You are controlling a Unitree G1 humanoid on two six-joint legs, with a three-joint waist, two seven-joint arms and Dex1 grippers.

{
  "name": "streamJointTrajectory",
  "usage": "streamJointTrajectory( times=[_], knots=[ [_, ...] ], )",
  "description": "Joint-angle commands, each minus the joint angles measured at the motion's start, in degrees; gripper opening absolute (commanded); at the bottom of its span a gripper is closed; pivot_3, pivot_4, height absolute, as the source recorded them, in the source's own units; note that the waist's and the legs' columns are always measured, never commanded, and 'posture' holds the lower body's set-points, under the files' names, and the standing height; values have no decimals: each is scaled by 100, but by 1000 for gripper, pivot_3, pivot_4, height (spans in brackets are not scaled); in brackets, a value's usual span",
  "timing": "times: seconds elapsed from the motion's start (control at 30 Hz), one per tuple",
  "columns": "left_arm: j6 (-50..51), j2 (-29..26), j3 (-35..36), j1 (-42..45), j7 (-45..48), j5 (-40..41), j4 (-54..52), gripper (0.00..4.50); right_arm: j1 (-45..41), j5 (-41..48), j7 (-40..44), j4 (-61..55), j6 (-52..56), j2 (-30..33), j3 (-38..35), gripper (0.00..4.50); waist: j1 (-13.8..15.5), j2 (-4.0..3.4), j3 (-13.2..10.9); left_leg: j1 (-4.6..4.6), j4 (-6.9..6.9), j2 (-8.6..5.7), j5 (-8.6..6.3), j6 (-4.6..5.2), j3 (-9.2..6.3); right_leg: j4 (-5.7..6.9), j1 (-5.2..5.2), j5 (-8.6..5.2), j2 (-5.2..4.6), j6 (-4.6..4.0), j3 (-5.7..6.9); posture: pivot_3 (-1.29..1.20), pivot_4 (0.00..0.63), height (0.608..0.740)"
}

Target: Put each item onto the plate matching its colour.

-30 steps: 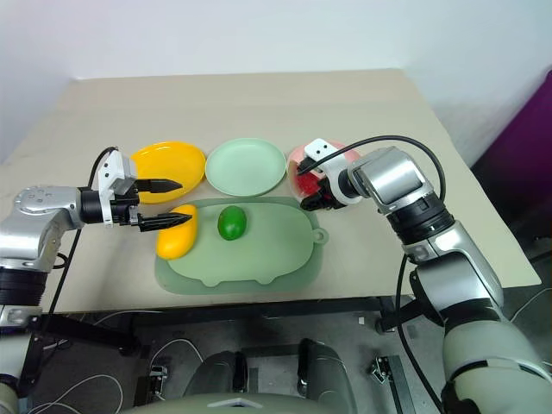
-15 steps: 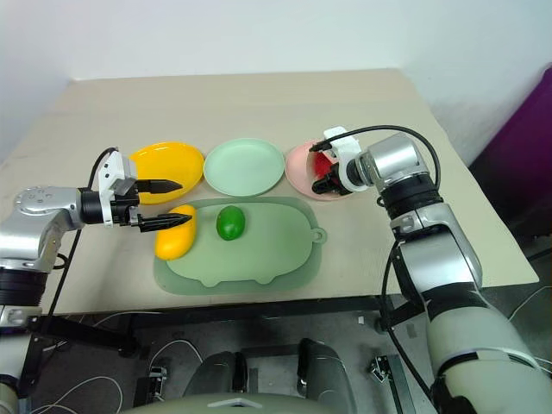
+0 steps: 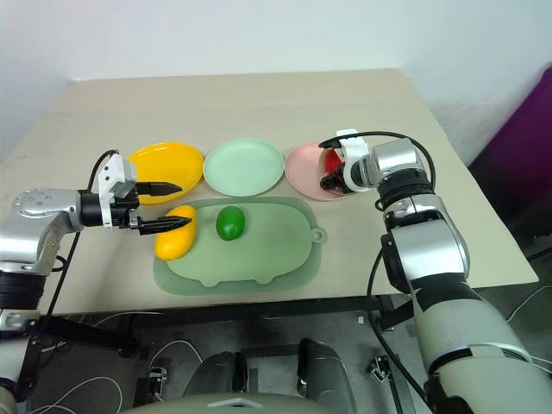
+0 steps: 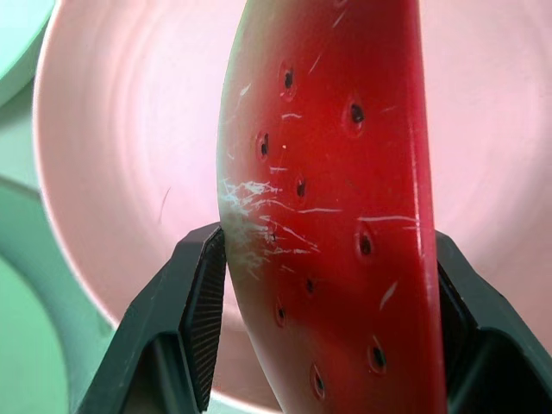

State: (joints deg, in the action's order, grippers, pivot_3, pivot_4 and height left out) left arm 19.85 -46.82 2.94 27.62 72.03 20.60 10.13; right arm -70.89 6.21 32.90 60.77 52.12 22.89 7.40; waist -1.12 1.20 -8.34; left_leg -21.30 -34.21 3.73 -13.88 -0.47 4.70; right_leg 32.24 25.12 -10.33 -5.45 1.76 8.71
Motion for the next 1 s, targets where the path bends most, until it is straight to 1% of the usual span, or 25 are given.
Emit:
streamJointTrajectory(
  times=[0.03, 0.23, 0.3, 0.33, 0.43, 0.73, 0.9, 1.0],
  knots=[
    [25, -110, 155, -22, -28, 81, -233, 4500, -227, -108, -30, 189, -324, -62, -160, 2530, 0, 0, 0, 1, 0, 0, 0, 0, 0, 0, -1, 0, 0, 0, 0, 0, 150, 740],
    [55, -125, 179, -102, -58, 107, -317, 4500, -268, -267, -61, 520, -644, -136, -214, 2530, -1, 0, 0, 2, 0, 0, 0, 0, 0, 1, -4, 0, 0, 0, 0, 0, 150, 740],
    [76, -128, 192, -129, -68, 117, -353, 4500, -286, -312, -48, 571, -705, -141, -211, 3248, 0, 0, 0, 3, -1, 0, 0, 0, -1, 1, -4, 0, 0, 0, 0, 0, 150, 740],
    [85, -130, 199, -147, -74, 121, -375, 4500, -293, -331, -42, 586, -721, -148, -216, 3447, 0, 0, 0, 3, -1, 0, 0, 0, -1, 1, -5, 0, 0, 0, 0, 0, 150, 740],
    [107, -142, 215, -185, -95, 141, -419, 4500, -312, -370, -24, 631, -723, -171, -240, 4464, -1, 0, 0, 3, -1, 0, 0, 0, -1, 1, -5, 1, 0, 0, -1, 0, 150, 740],
    [107, -154, 210, -219, -133, 178, -457, 4500, -323, -462, 26, 644, -785, -183, -322, 4464, -3, 0, 0, 9, -1, 0, 0, 0, -2, 3, -10, 1, 1, 0, -1, 0, 150, 740],
    [94, -157, 195, -213, -120, 182, -433, 4500, -377, -257, -86, 591, -844, -190, -697, 4464, -2, 0, 0, 10, -2, 0, 1, 0, -1, 3, -11, 2, 1, 0, -1, 0, 150, 740],
    [88, -149, 178, -194, -111, 178, -419, 4500, -406, -273, -16, 522, -865, -192, -737, 4464, -4, 0, 0, 9, -2, 0, 1, 0, -1, 3, -11, 2, 1, 0, -1, 0, 150, 740]
  ],
)
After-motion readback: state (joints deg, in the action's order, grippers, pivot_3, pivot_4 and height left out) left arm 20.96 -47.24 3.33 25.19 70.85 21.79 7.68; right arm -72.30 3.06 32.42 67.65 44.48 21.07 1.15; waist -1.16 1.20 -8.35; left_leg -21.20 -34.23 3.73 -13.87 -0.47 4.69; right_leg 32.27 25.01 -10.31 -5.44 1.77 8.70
